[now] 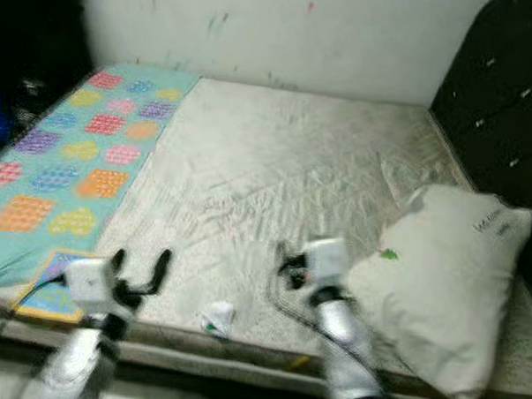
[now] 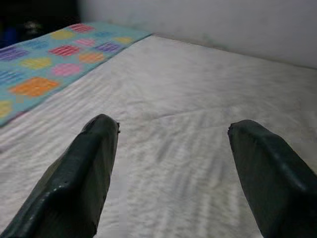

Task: Clean up the room

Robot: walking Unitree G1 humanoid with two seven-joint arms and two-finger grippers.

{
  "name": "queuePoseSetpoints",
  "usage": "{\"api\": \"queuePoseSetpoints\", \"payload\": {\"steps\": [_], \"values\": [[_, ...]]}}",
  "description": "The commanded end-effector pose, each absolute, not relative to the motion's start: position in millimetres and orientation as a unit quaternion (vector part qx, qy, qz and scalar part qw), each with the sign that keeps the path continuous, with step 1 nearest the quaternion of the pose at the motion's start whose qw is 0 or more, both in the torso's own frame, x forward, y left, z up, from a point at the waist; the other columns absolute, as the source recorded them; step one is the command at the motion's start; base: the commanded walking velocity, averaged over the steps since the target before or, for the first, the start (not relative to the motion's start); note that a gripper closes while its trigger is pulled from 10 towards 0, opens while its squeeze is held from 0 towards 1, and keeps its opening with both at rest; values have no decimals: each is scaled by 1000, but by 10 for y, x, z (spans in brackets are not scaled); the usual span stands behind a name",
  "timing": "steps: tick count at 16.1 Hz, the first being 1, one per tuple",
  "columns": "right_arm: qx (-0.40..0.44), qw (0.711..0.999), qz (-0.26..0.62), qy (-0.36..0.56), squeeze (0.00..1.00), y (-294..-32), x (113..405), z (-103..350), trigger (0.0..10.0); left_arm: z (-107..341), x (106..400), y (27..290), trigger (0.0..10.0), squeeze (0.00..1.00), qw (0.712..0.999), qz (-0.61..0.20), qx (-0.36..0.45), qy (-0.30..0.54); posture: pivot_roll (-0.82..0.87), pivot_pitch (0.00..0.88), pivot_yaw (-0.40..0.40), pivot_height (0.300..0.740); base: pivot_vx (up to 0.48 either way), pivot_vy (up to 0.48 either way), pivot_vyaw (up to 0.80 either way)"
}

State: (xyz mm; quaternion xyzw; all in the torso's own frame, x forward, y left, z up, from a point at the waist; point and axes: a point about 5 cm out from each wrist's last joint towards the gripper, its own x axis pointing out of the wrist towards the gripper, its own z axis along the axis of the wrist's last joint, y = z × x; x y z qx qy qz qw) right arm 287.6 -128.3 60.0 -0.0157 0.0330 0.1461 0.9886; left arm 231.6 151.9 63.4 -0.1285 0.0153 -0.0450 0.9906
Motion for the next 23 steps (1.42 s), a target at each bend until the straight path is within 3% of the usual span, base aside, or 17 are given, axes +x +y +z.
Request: {"api": "queuePoseSetpoints", "payload": {"steps": [1, 6, 14, 23], "values": [[-25, 990, 133, 30, 0, -1387, 2892, 624, 10000, 652, 2336, 1461, 10000, 0, 990, -54, -133, 14, 98, 43, -33, 740, 292, 0, 0], [-27, 991, 131, 32, 0, -1401, 2892, 613, 10000, 652, 2348, 1449, 10000, 0, 989, -56, -133, 14, 93, 39, -33, 740, 300, 0, 0], [-28, 990, 131, 34, 0, -1407, 2911, 609, 10000, 636, 2382, 1463, 10000, 0, 989, -32, -146, 19, 94, 32, -38, 740, 0, 0, 0], [-32, 990, 131, 38, 0, -1426, 2901, 596, 10000, 634, 2377, 1448, 10000, 0, 988, -37, -148, 19, 89, 40, -41, 740, 0, 463, 0]]}}
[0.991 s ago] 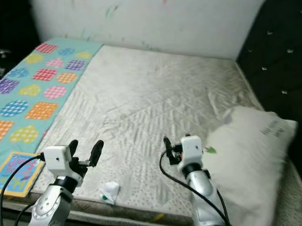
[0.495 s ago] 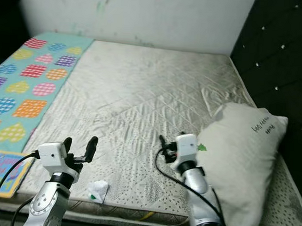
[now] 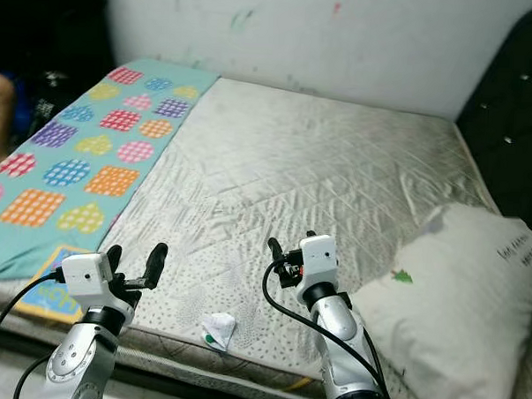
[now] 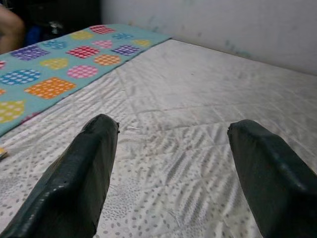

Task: Clean up the room

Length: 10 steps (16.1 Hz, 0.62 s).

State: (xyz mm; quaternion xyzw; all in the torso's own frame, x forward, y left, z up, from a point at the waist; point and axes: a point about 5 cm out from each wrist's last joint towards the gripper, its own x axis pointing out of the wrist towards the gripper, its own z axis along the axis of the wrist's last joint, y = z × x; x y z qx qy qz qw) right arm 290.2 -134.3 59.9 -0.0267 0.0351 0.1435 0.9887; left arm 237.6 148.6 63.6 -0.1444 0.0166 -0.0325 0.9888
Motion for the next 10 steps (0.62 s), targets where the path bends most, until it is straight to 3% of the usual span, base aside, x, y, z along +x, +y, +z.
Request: {"api": "queuePoseSetpoints", "payload": {"steps": [1, 2, 5, 10], "values": [[-32, 990, 131, 41, 0, -1426, 2893, 585, 10000, 635, 2372, 1448, 10000, 0, 988, -37, -147, 19, 90, 45, -41, 740, 0, 480, 0], [-34, 989, 133, 46, 0, -1418, 2881, 569, 10000, 636, 2360, 1451, 10000, 0, 988, -35, -146, 18, 90, 49, -42, 740, 0, 480, -544], [-45, 988, 140, 50, 0, -1419, 2896, 566, 10000, 628, 2361, 1511, 10000, 0, 990, -24, -138, 19, 91, 44, -73, 740, 0, 0, -608], [-55, 986, 149, 48, 0, -1402, 2953, 592, 10000, 690, 2416, 1612, 10000, 0, 992, -11, -129, 5, 100, 39, -67, 740, 0, 0, 0]]}}
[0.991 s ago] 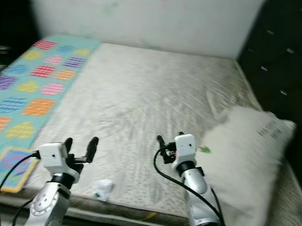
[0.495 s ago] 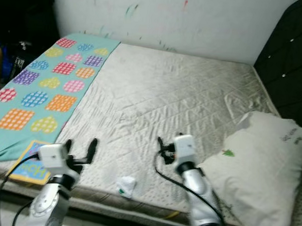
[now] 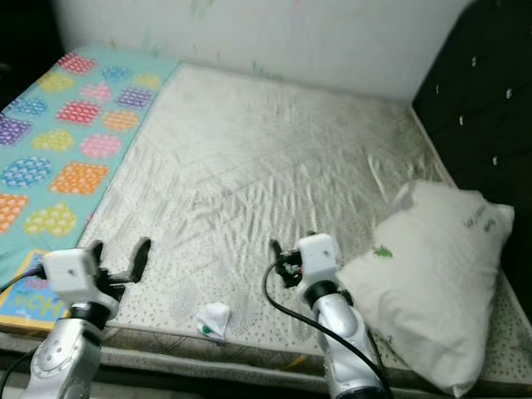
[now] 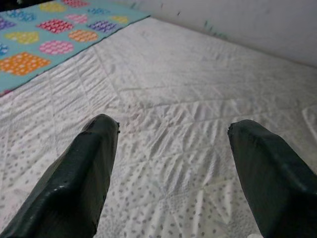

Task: Clean up the room

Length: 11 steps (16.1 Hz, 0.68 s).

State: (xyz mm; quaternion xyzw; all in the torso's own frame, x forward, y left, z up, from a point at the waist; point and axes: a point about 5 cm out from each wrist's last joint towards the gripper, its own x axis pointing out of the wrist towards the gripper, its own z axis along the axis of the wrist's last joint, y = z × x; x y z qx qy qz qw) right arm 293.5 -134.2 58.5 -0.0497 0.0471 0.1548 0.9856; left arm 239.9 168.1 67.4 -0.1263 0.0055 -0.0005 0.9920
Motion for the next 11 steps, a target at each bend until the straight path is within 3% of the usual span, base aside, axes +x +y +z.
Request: {"api": "queuePoseSetpoints", "payload": {"steps": [1, 5, 7, 8, 11], "values": [[-44, 987, 149, 49, 0, -1373, 2954, 589, 10000, 691, 2407, 1609, 10000, 0, 991, -11, -130, 6, 102, 45, -57, 740, 0, 0, 0], [-18, 990, 131, 45, 0, -1366, 2941, 637, 10000, 755, 2396, 1641, 10000, 0, 990, 1, -141, 3, 106, 83, -40, 740, 0, 0, 0], [-6, 991, 129, 42, 0, -1381, 2916, 679, 10000, 819, 2378, 1733, 10000, 0, 990, 13, -140, -2, 106, 115, -43, 740, 0, 0, -800], [0, 991, 128, 39, 0, -1386, 2917, 716, 10000, 849, 2360, 1764, 10000, 0, 991, 14, -137, -5, 107, 129, -45, 740, 0, 0, 0], [2, 991, 131, 33, 0, -1380, 2959, 825, 10000, 858, 2316, 1793, 10000, 0, 991, 15, -132, -1, 101, 167, -62, 740, 0, 461, 0]]}}
